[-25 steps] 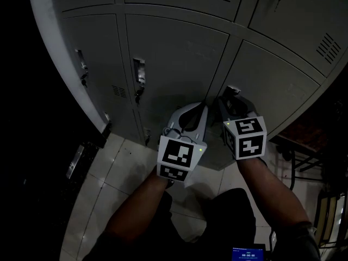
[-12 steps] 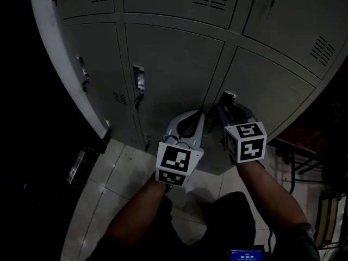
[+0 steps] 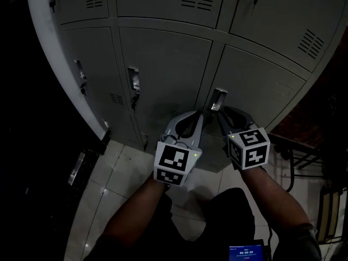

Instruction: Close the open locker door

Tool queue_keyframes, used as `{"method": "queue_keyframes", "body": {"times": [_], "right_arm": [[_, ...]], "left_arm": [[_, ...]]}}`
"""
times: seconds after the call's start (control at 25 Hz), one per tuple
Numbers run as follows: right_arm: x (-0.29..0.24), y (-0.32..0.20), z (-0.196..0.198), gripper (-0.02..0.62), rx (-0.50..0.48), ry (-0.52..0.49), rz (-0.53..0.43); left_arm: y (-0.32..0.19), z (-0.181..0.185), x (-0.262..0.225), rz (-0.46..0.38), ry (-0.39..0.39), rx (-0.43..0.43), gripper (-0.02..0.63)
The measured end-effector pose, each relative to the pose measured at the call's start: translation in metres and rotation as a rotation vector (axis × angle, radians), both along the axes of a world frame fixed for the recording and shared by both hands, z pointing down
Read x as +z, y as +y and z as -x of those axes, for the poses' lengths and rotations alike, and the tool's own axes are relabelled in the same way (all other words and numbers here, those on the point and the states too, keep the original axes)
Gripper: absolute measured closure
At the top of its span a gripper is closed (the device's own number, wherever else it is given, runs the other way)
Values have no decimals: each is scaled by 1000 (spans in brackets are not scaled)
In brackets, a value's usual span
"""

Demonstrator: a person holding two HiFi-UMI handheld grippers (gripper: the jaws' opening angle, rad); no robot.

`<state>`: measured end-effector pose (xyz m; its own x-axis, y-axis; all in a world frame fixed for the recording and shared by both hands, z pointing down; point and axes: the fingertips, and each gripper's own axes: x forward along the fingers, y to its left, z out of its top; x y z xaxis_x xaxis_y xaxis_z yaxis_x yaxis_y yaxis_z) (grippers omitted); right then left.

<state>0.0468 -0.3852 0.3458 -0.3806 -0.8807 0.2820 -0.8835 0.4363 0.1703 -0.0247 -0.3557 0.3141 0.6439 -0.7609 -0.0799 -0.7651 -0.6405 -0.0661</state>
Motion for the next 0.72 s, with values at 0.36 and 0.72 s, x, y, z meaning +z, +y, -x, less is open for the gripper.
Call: {"method": "queue_keyframes", "body": {"times": [0.36,0.72], "right_arm": [[-31,100,-38,559,-75,-78,-68],[-52,197,-89,588,-44,-145,-121]], "left_arm": [[70,-59,0,133,20,196,601],[155,-104,-19,91,-25,264,601]]}}
